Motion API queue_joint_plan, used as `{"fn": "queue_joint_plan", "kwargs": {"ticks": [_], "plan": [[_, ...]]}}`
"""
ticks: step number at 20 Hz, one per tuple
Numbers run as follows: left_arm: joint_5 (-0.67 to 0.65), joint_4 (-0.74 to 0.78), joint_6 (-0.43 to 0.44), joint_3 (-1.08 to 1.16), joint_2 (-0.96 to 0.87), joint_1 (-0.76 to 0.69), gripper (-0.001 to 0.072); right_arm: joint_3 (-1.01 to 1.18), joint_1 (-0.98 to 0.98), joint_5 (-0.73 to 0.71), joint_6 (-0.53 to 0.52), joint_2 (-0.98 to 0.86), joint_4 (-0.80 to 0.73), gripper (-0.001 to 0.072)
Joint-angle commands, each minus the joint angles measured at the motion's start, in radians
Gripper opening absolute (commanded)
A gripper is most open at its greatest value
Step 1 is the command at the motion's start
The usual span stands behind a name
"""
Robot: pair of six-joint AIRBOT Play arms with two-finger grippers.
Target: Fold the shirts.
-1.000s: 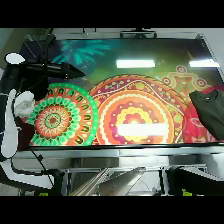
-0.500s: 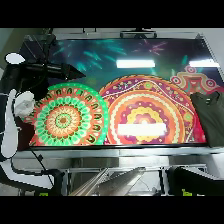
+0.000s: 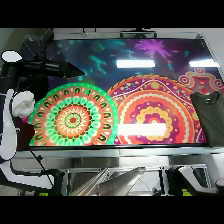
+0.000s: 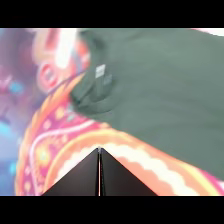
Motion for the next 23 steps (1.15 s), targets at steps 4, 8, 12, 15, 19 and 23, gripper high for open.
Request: {"fn": "queue_joint_plan", "kwargs": {"ticks": [4, 8, 12, 15, 19, 23], "plan": [[0.002, 0.004, 0.049, -0.382, 0.282, -0.002, -0.0003, -0.056, 0.673, 0.027, -0.036, 0.222, 0.042, 0.0022], [0.014, 0.003, 0.044, -0.763, 0.534, -0.002, -0.0003, -0.29, 0.986, -0.069, -0.034, 0.422, 0.035, 0.0023], [0.023, 0.01, 0.034, -0.907, 0.687, 0.004, -0.0001, -0.42, 1.06, -0.127, -0.055, 0.428, 0.041, 0.0022], [0.023, 0.009, 0.034, -0.909, 0.74, 0.004, -0.0001, -0.426, 1.058, -0.112, -0.06, 0.402, 0.047, 0.0023], [0.023, 0.01, 0.034, -0.909, 0.758, 0.004, -0.0001, -0.426, 1.058, -0.112, -0.06, 0.392, 0.047, 0.0023], [0.023, 0.009, 0.034, -0.909, 0.758, 0.004, -0.0001, -0.426, 1.058, -0.112, -0.06, 0.39, 0.047, 0.0023]]}}
